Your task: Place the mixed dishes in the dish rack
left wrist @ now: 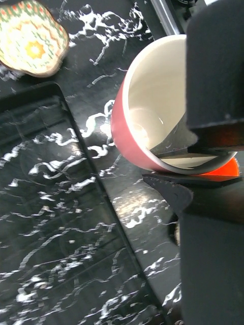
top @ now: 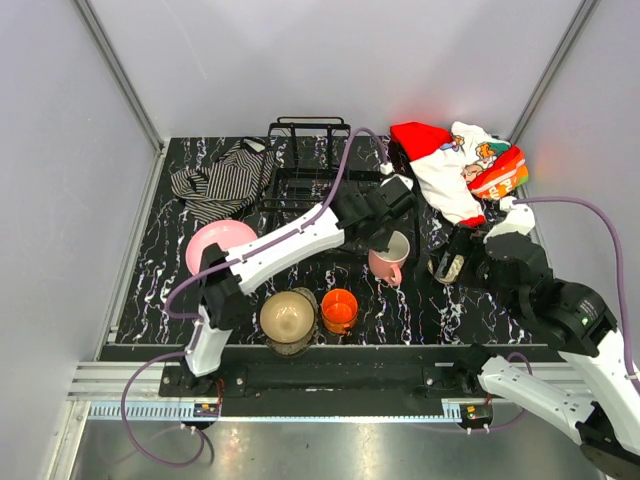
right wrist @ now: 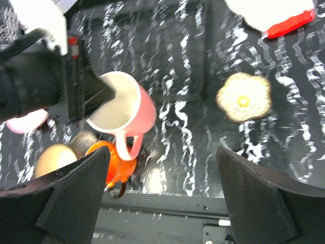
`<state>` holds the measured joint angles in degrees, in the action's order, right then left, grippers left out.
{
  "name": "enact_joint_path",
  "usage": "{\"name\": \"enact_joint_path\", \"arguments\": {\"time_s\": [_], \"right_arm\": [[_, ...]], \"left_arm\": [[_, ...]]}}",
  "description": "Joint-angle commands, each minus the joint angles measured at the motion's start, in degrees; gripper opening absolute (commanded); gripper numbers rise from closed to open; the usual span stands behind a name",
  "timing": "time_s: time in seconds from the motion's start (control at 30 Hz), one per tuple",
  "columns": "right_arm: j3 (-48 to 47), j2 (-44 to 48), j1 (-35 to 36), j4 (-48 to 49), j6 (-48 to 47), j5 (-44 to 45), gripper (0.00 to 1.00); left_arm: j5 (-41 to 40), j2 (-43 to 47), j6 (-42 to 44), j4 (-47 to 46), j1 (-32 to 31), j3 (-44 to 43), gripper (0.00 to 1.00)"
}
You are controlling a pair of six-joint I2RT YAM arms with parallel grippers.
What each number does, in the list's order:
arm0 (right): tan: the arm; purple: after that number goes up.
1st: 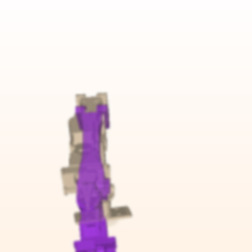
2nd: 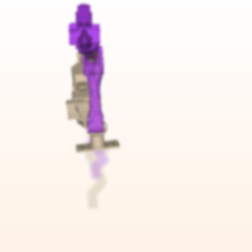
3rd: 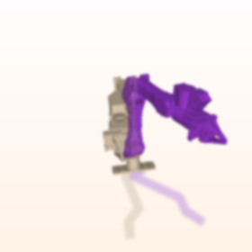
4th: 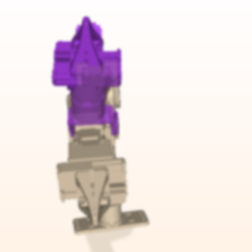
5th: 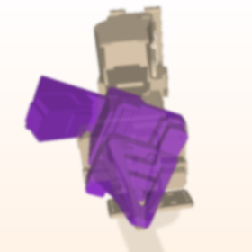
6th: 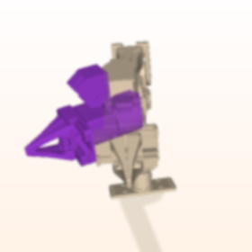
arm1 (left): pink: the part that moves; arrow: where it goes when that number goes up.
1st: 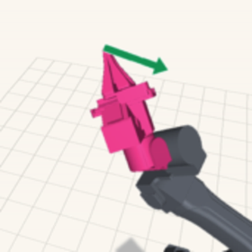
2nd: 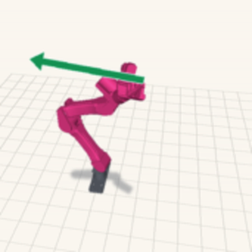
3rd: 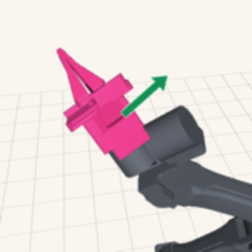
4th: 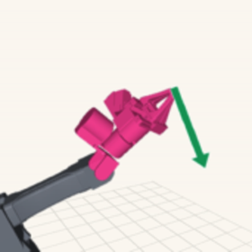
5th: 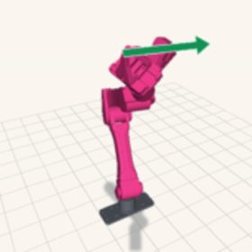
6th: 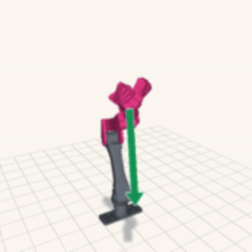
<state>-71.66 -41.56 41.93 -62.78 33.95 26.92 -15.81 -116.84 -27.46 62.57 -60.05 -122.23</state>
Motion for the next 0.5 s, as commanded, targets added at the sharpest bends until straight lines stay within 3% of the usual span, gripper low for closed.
{"name": "enact_joint_path", "arguments": {"time_s": [0.0, 0.2, 0.47], "right_arm": [[2.30, 1.56, -0.18, 3.10, -2.31, -6.70, 0.91], [4.50, 0.52, -0.10, 4.77, -3.02, -11.09, 0.95], [3.11, -5.89, 0.96, 7.49, -2.23, -7.94, 0.99]], "left_arm": [[-0.18, 9.69, -5.58, -4.03, -0.24, 2.26, 0.00], [-0.27, 12.07, -7.25, -4.56, -0.59, 4.72, 0.00], [-0.97, 14.53, -8.13, -4.56, -0.86, 6.39, 0.00]]}}
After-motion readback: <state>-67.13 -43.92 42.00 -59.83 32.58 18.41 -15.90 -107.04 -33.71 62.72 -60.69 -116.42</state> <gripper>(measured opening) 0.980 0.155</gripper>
